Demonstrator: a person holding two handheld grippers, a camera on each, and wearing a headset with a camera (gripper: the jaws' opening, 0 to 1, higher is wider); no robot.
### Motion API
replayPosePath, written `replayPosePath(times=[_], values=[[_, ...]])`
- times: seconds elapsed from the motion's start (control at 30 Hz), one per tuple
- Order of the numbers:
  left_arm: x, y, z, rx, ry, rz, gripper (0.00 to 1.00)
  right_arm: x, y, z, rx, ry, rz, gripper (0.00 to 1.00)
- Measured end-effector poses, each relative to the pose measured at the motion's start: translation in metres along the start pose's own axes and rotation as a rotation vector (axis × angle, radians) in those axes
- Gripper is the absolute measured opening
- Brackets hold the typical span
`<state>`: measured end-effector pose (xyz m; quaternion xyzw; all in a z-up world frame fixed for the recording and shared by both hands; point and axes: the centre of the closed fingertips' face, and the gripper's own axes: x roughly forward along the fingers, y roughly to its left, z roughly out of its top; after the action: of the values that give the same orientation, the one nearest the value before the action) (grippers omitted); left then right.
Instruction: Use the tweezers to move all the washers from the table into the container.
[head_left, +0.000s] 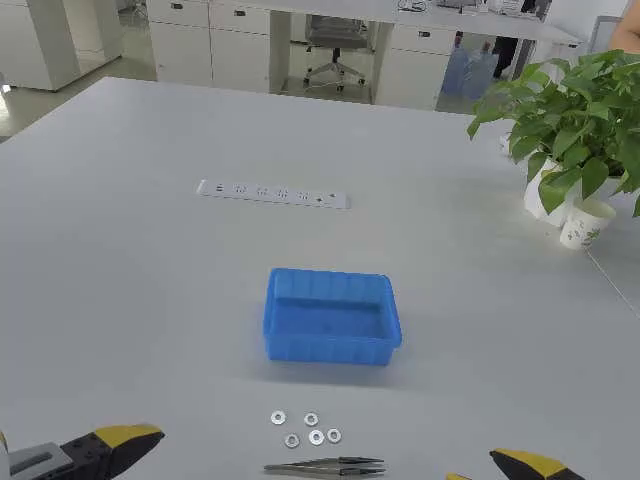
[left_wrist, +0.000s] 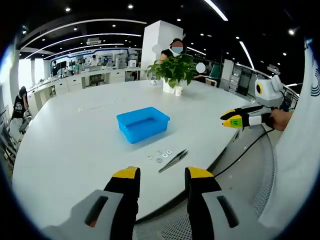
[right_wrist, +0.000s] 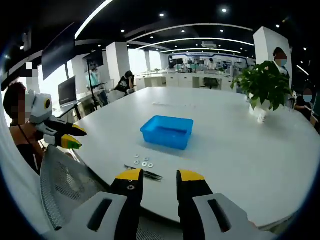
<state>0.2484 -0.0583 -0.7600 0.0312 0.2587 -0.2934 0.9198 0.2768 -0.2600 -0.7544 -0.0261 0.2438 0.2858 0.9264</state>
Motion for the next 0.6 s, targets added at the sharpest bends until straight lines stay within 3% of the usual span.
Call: replayPosePath(times=[0.6], values=[[-0.0005, 0.0002, -0.0016, 0.000, 0.005, 0.001, 0.39, 0.0000, -0.0002, -0.0003, 0.011, -0.001, -0.002, 0.27]])
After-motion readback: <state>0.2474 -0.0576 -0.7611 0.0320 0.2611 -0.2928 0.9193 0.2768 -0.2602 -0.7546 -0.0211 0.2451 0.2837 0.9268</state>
